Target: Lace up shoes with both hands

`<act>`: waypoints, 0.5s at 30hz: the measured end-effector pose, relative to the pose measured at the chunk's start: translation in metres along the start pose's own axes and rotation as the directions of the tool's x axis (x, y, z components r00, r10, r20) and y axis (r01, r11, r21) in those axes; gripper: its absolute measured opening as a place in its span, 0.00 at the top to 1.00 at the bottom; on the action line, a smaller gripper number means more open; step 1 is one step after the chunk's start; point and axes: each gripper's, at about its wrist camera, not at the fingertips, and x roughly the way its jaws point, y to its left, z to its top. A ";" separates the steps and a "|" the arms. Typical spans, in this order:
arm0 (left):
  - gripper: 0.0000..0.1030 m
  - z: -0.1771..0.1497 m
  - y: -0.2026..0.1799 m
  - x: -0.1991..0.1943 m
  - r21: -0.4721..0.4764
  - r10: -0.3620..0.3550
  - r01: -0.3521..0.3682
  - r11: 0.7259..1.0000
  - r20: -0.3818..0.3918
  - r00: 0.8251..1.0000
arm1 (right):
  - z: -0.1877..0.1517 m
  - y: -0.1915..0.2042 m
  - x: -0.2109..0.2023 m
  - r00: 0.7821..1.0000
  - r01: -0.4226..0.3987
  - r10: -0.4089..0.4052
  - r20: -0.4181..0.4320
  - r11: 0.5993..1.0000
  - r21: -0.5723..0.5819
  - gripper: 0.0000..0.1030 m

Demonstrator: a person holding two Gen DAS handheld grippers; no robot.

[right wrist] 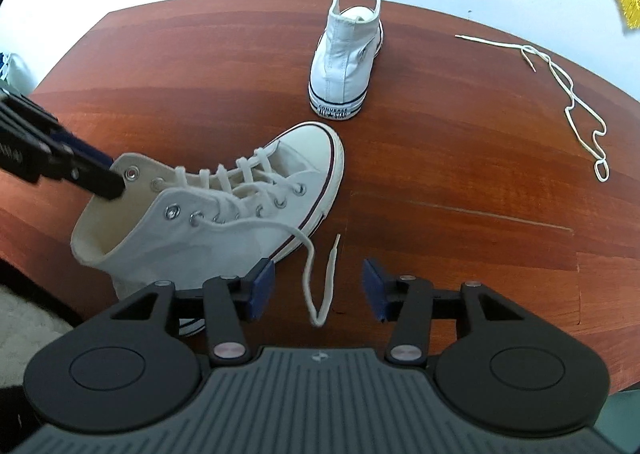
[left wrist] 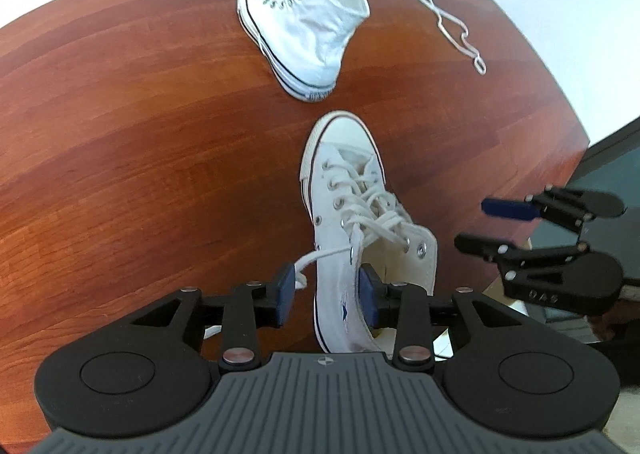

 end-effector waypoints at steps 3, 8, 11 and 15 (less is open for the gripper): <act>0.64 0.000 0.006 -0.007 -0.029 -0.005 0.006 1.000 0.019 1.000 | -0.001 0.000 0.001 1.000 0.006 -0.006 -0.010 1.000 0.000 0.52; 0.64 0.000 0.018 -0.015 -0.073 0.021 -0.018 0.997 0.044 0.999 | 0.000 0.000 0.001 1.000 0.014 -0.014 -0.013 1.000 -0.009 0.51; 0.64 -0.002 0.028 -0.013 -0.100 0.042 -0.039 0.994 0.030 0.999 | 0.000 0.000 0.002 1.000 0.019 -0.019 -0.016 1.000 -0.014 0.51; 0.64 -0.009 0.039 -0.004 -0.127 0.079 -0.079 0.989 -0.008 0.997 | 0.000 0.001 0.003 1.000 0.020 -0.020 -0.020 1.000 -0.018 0.51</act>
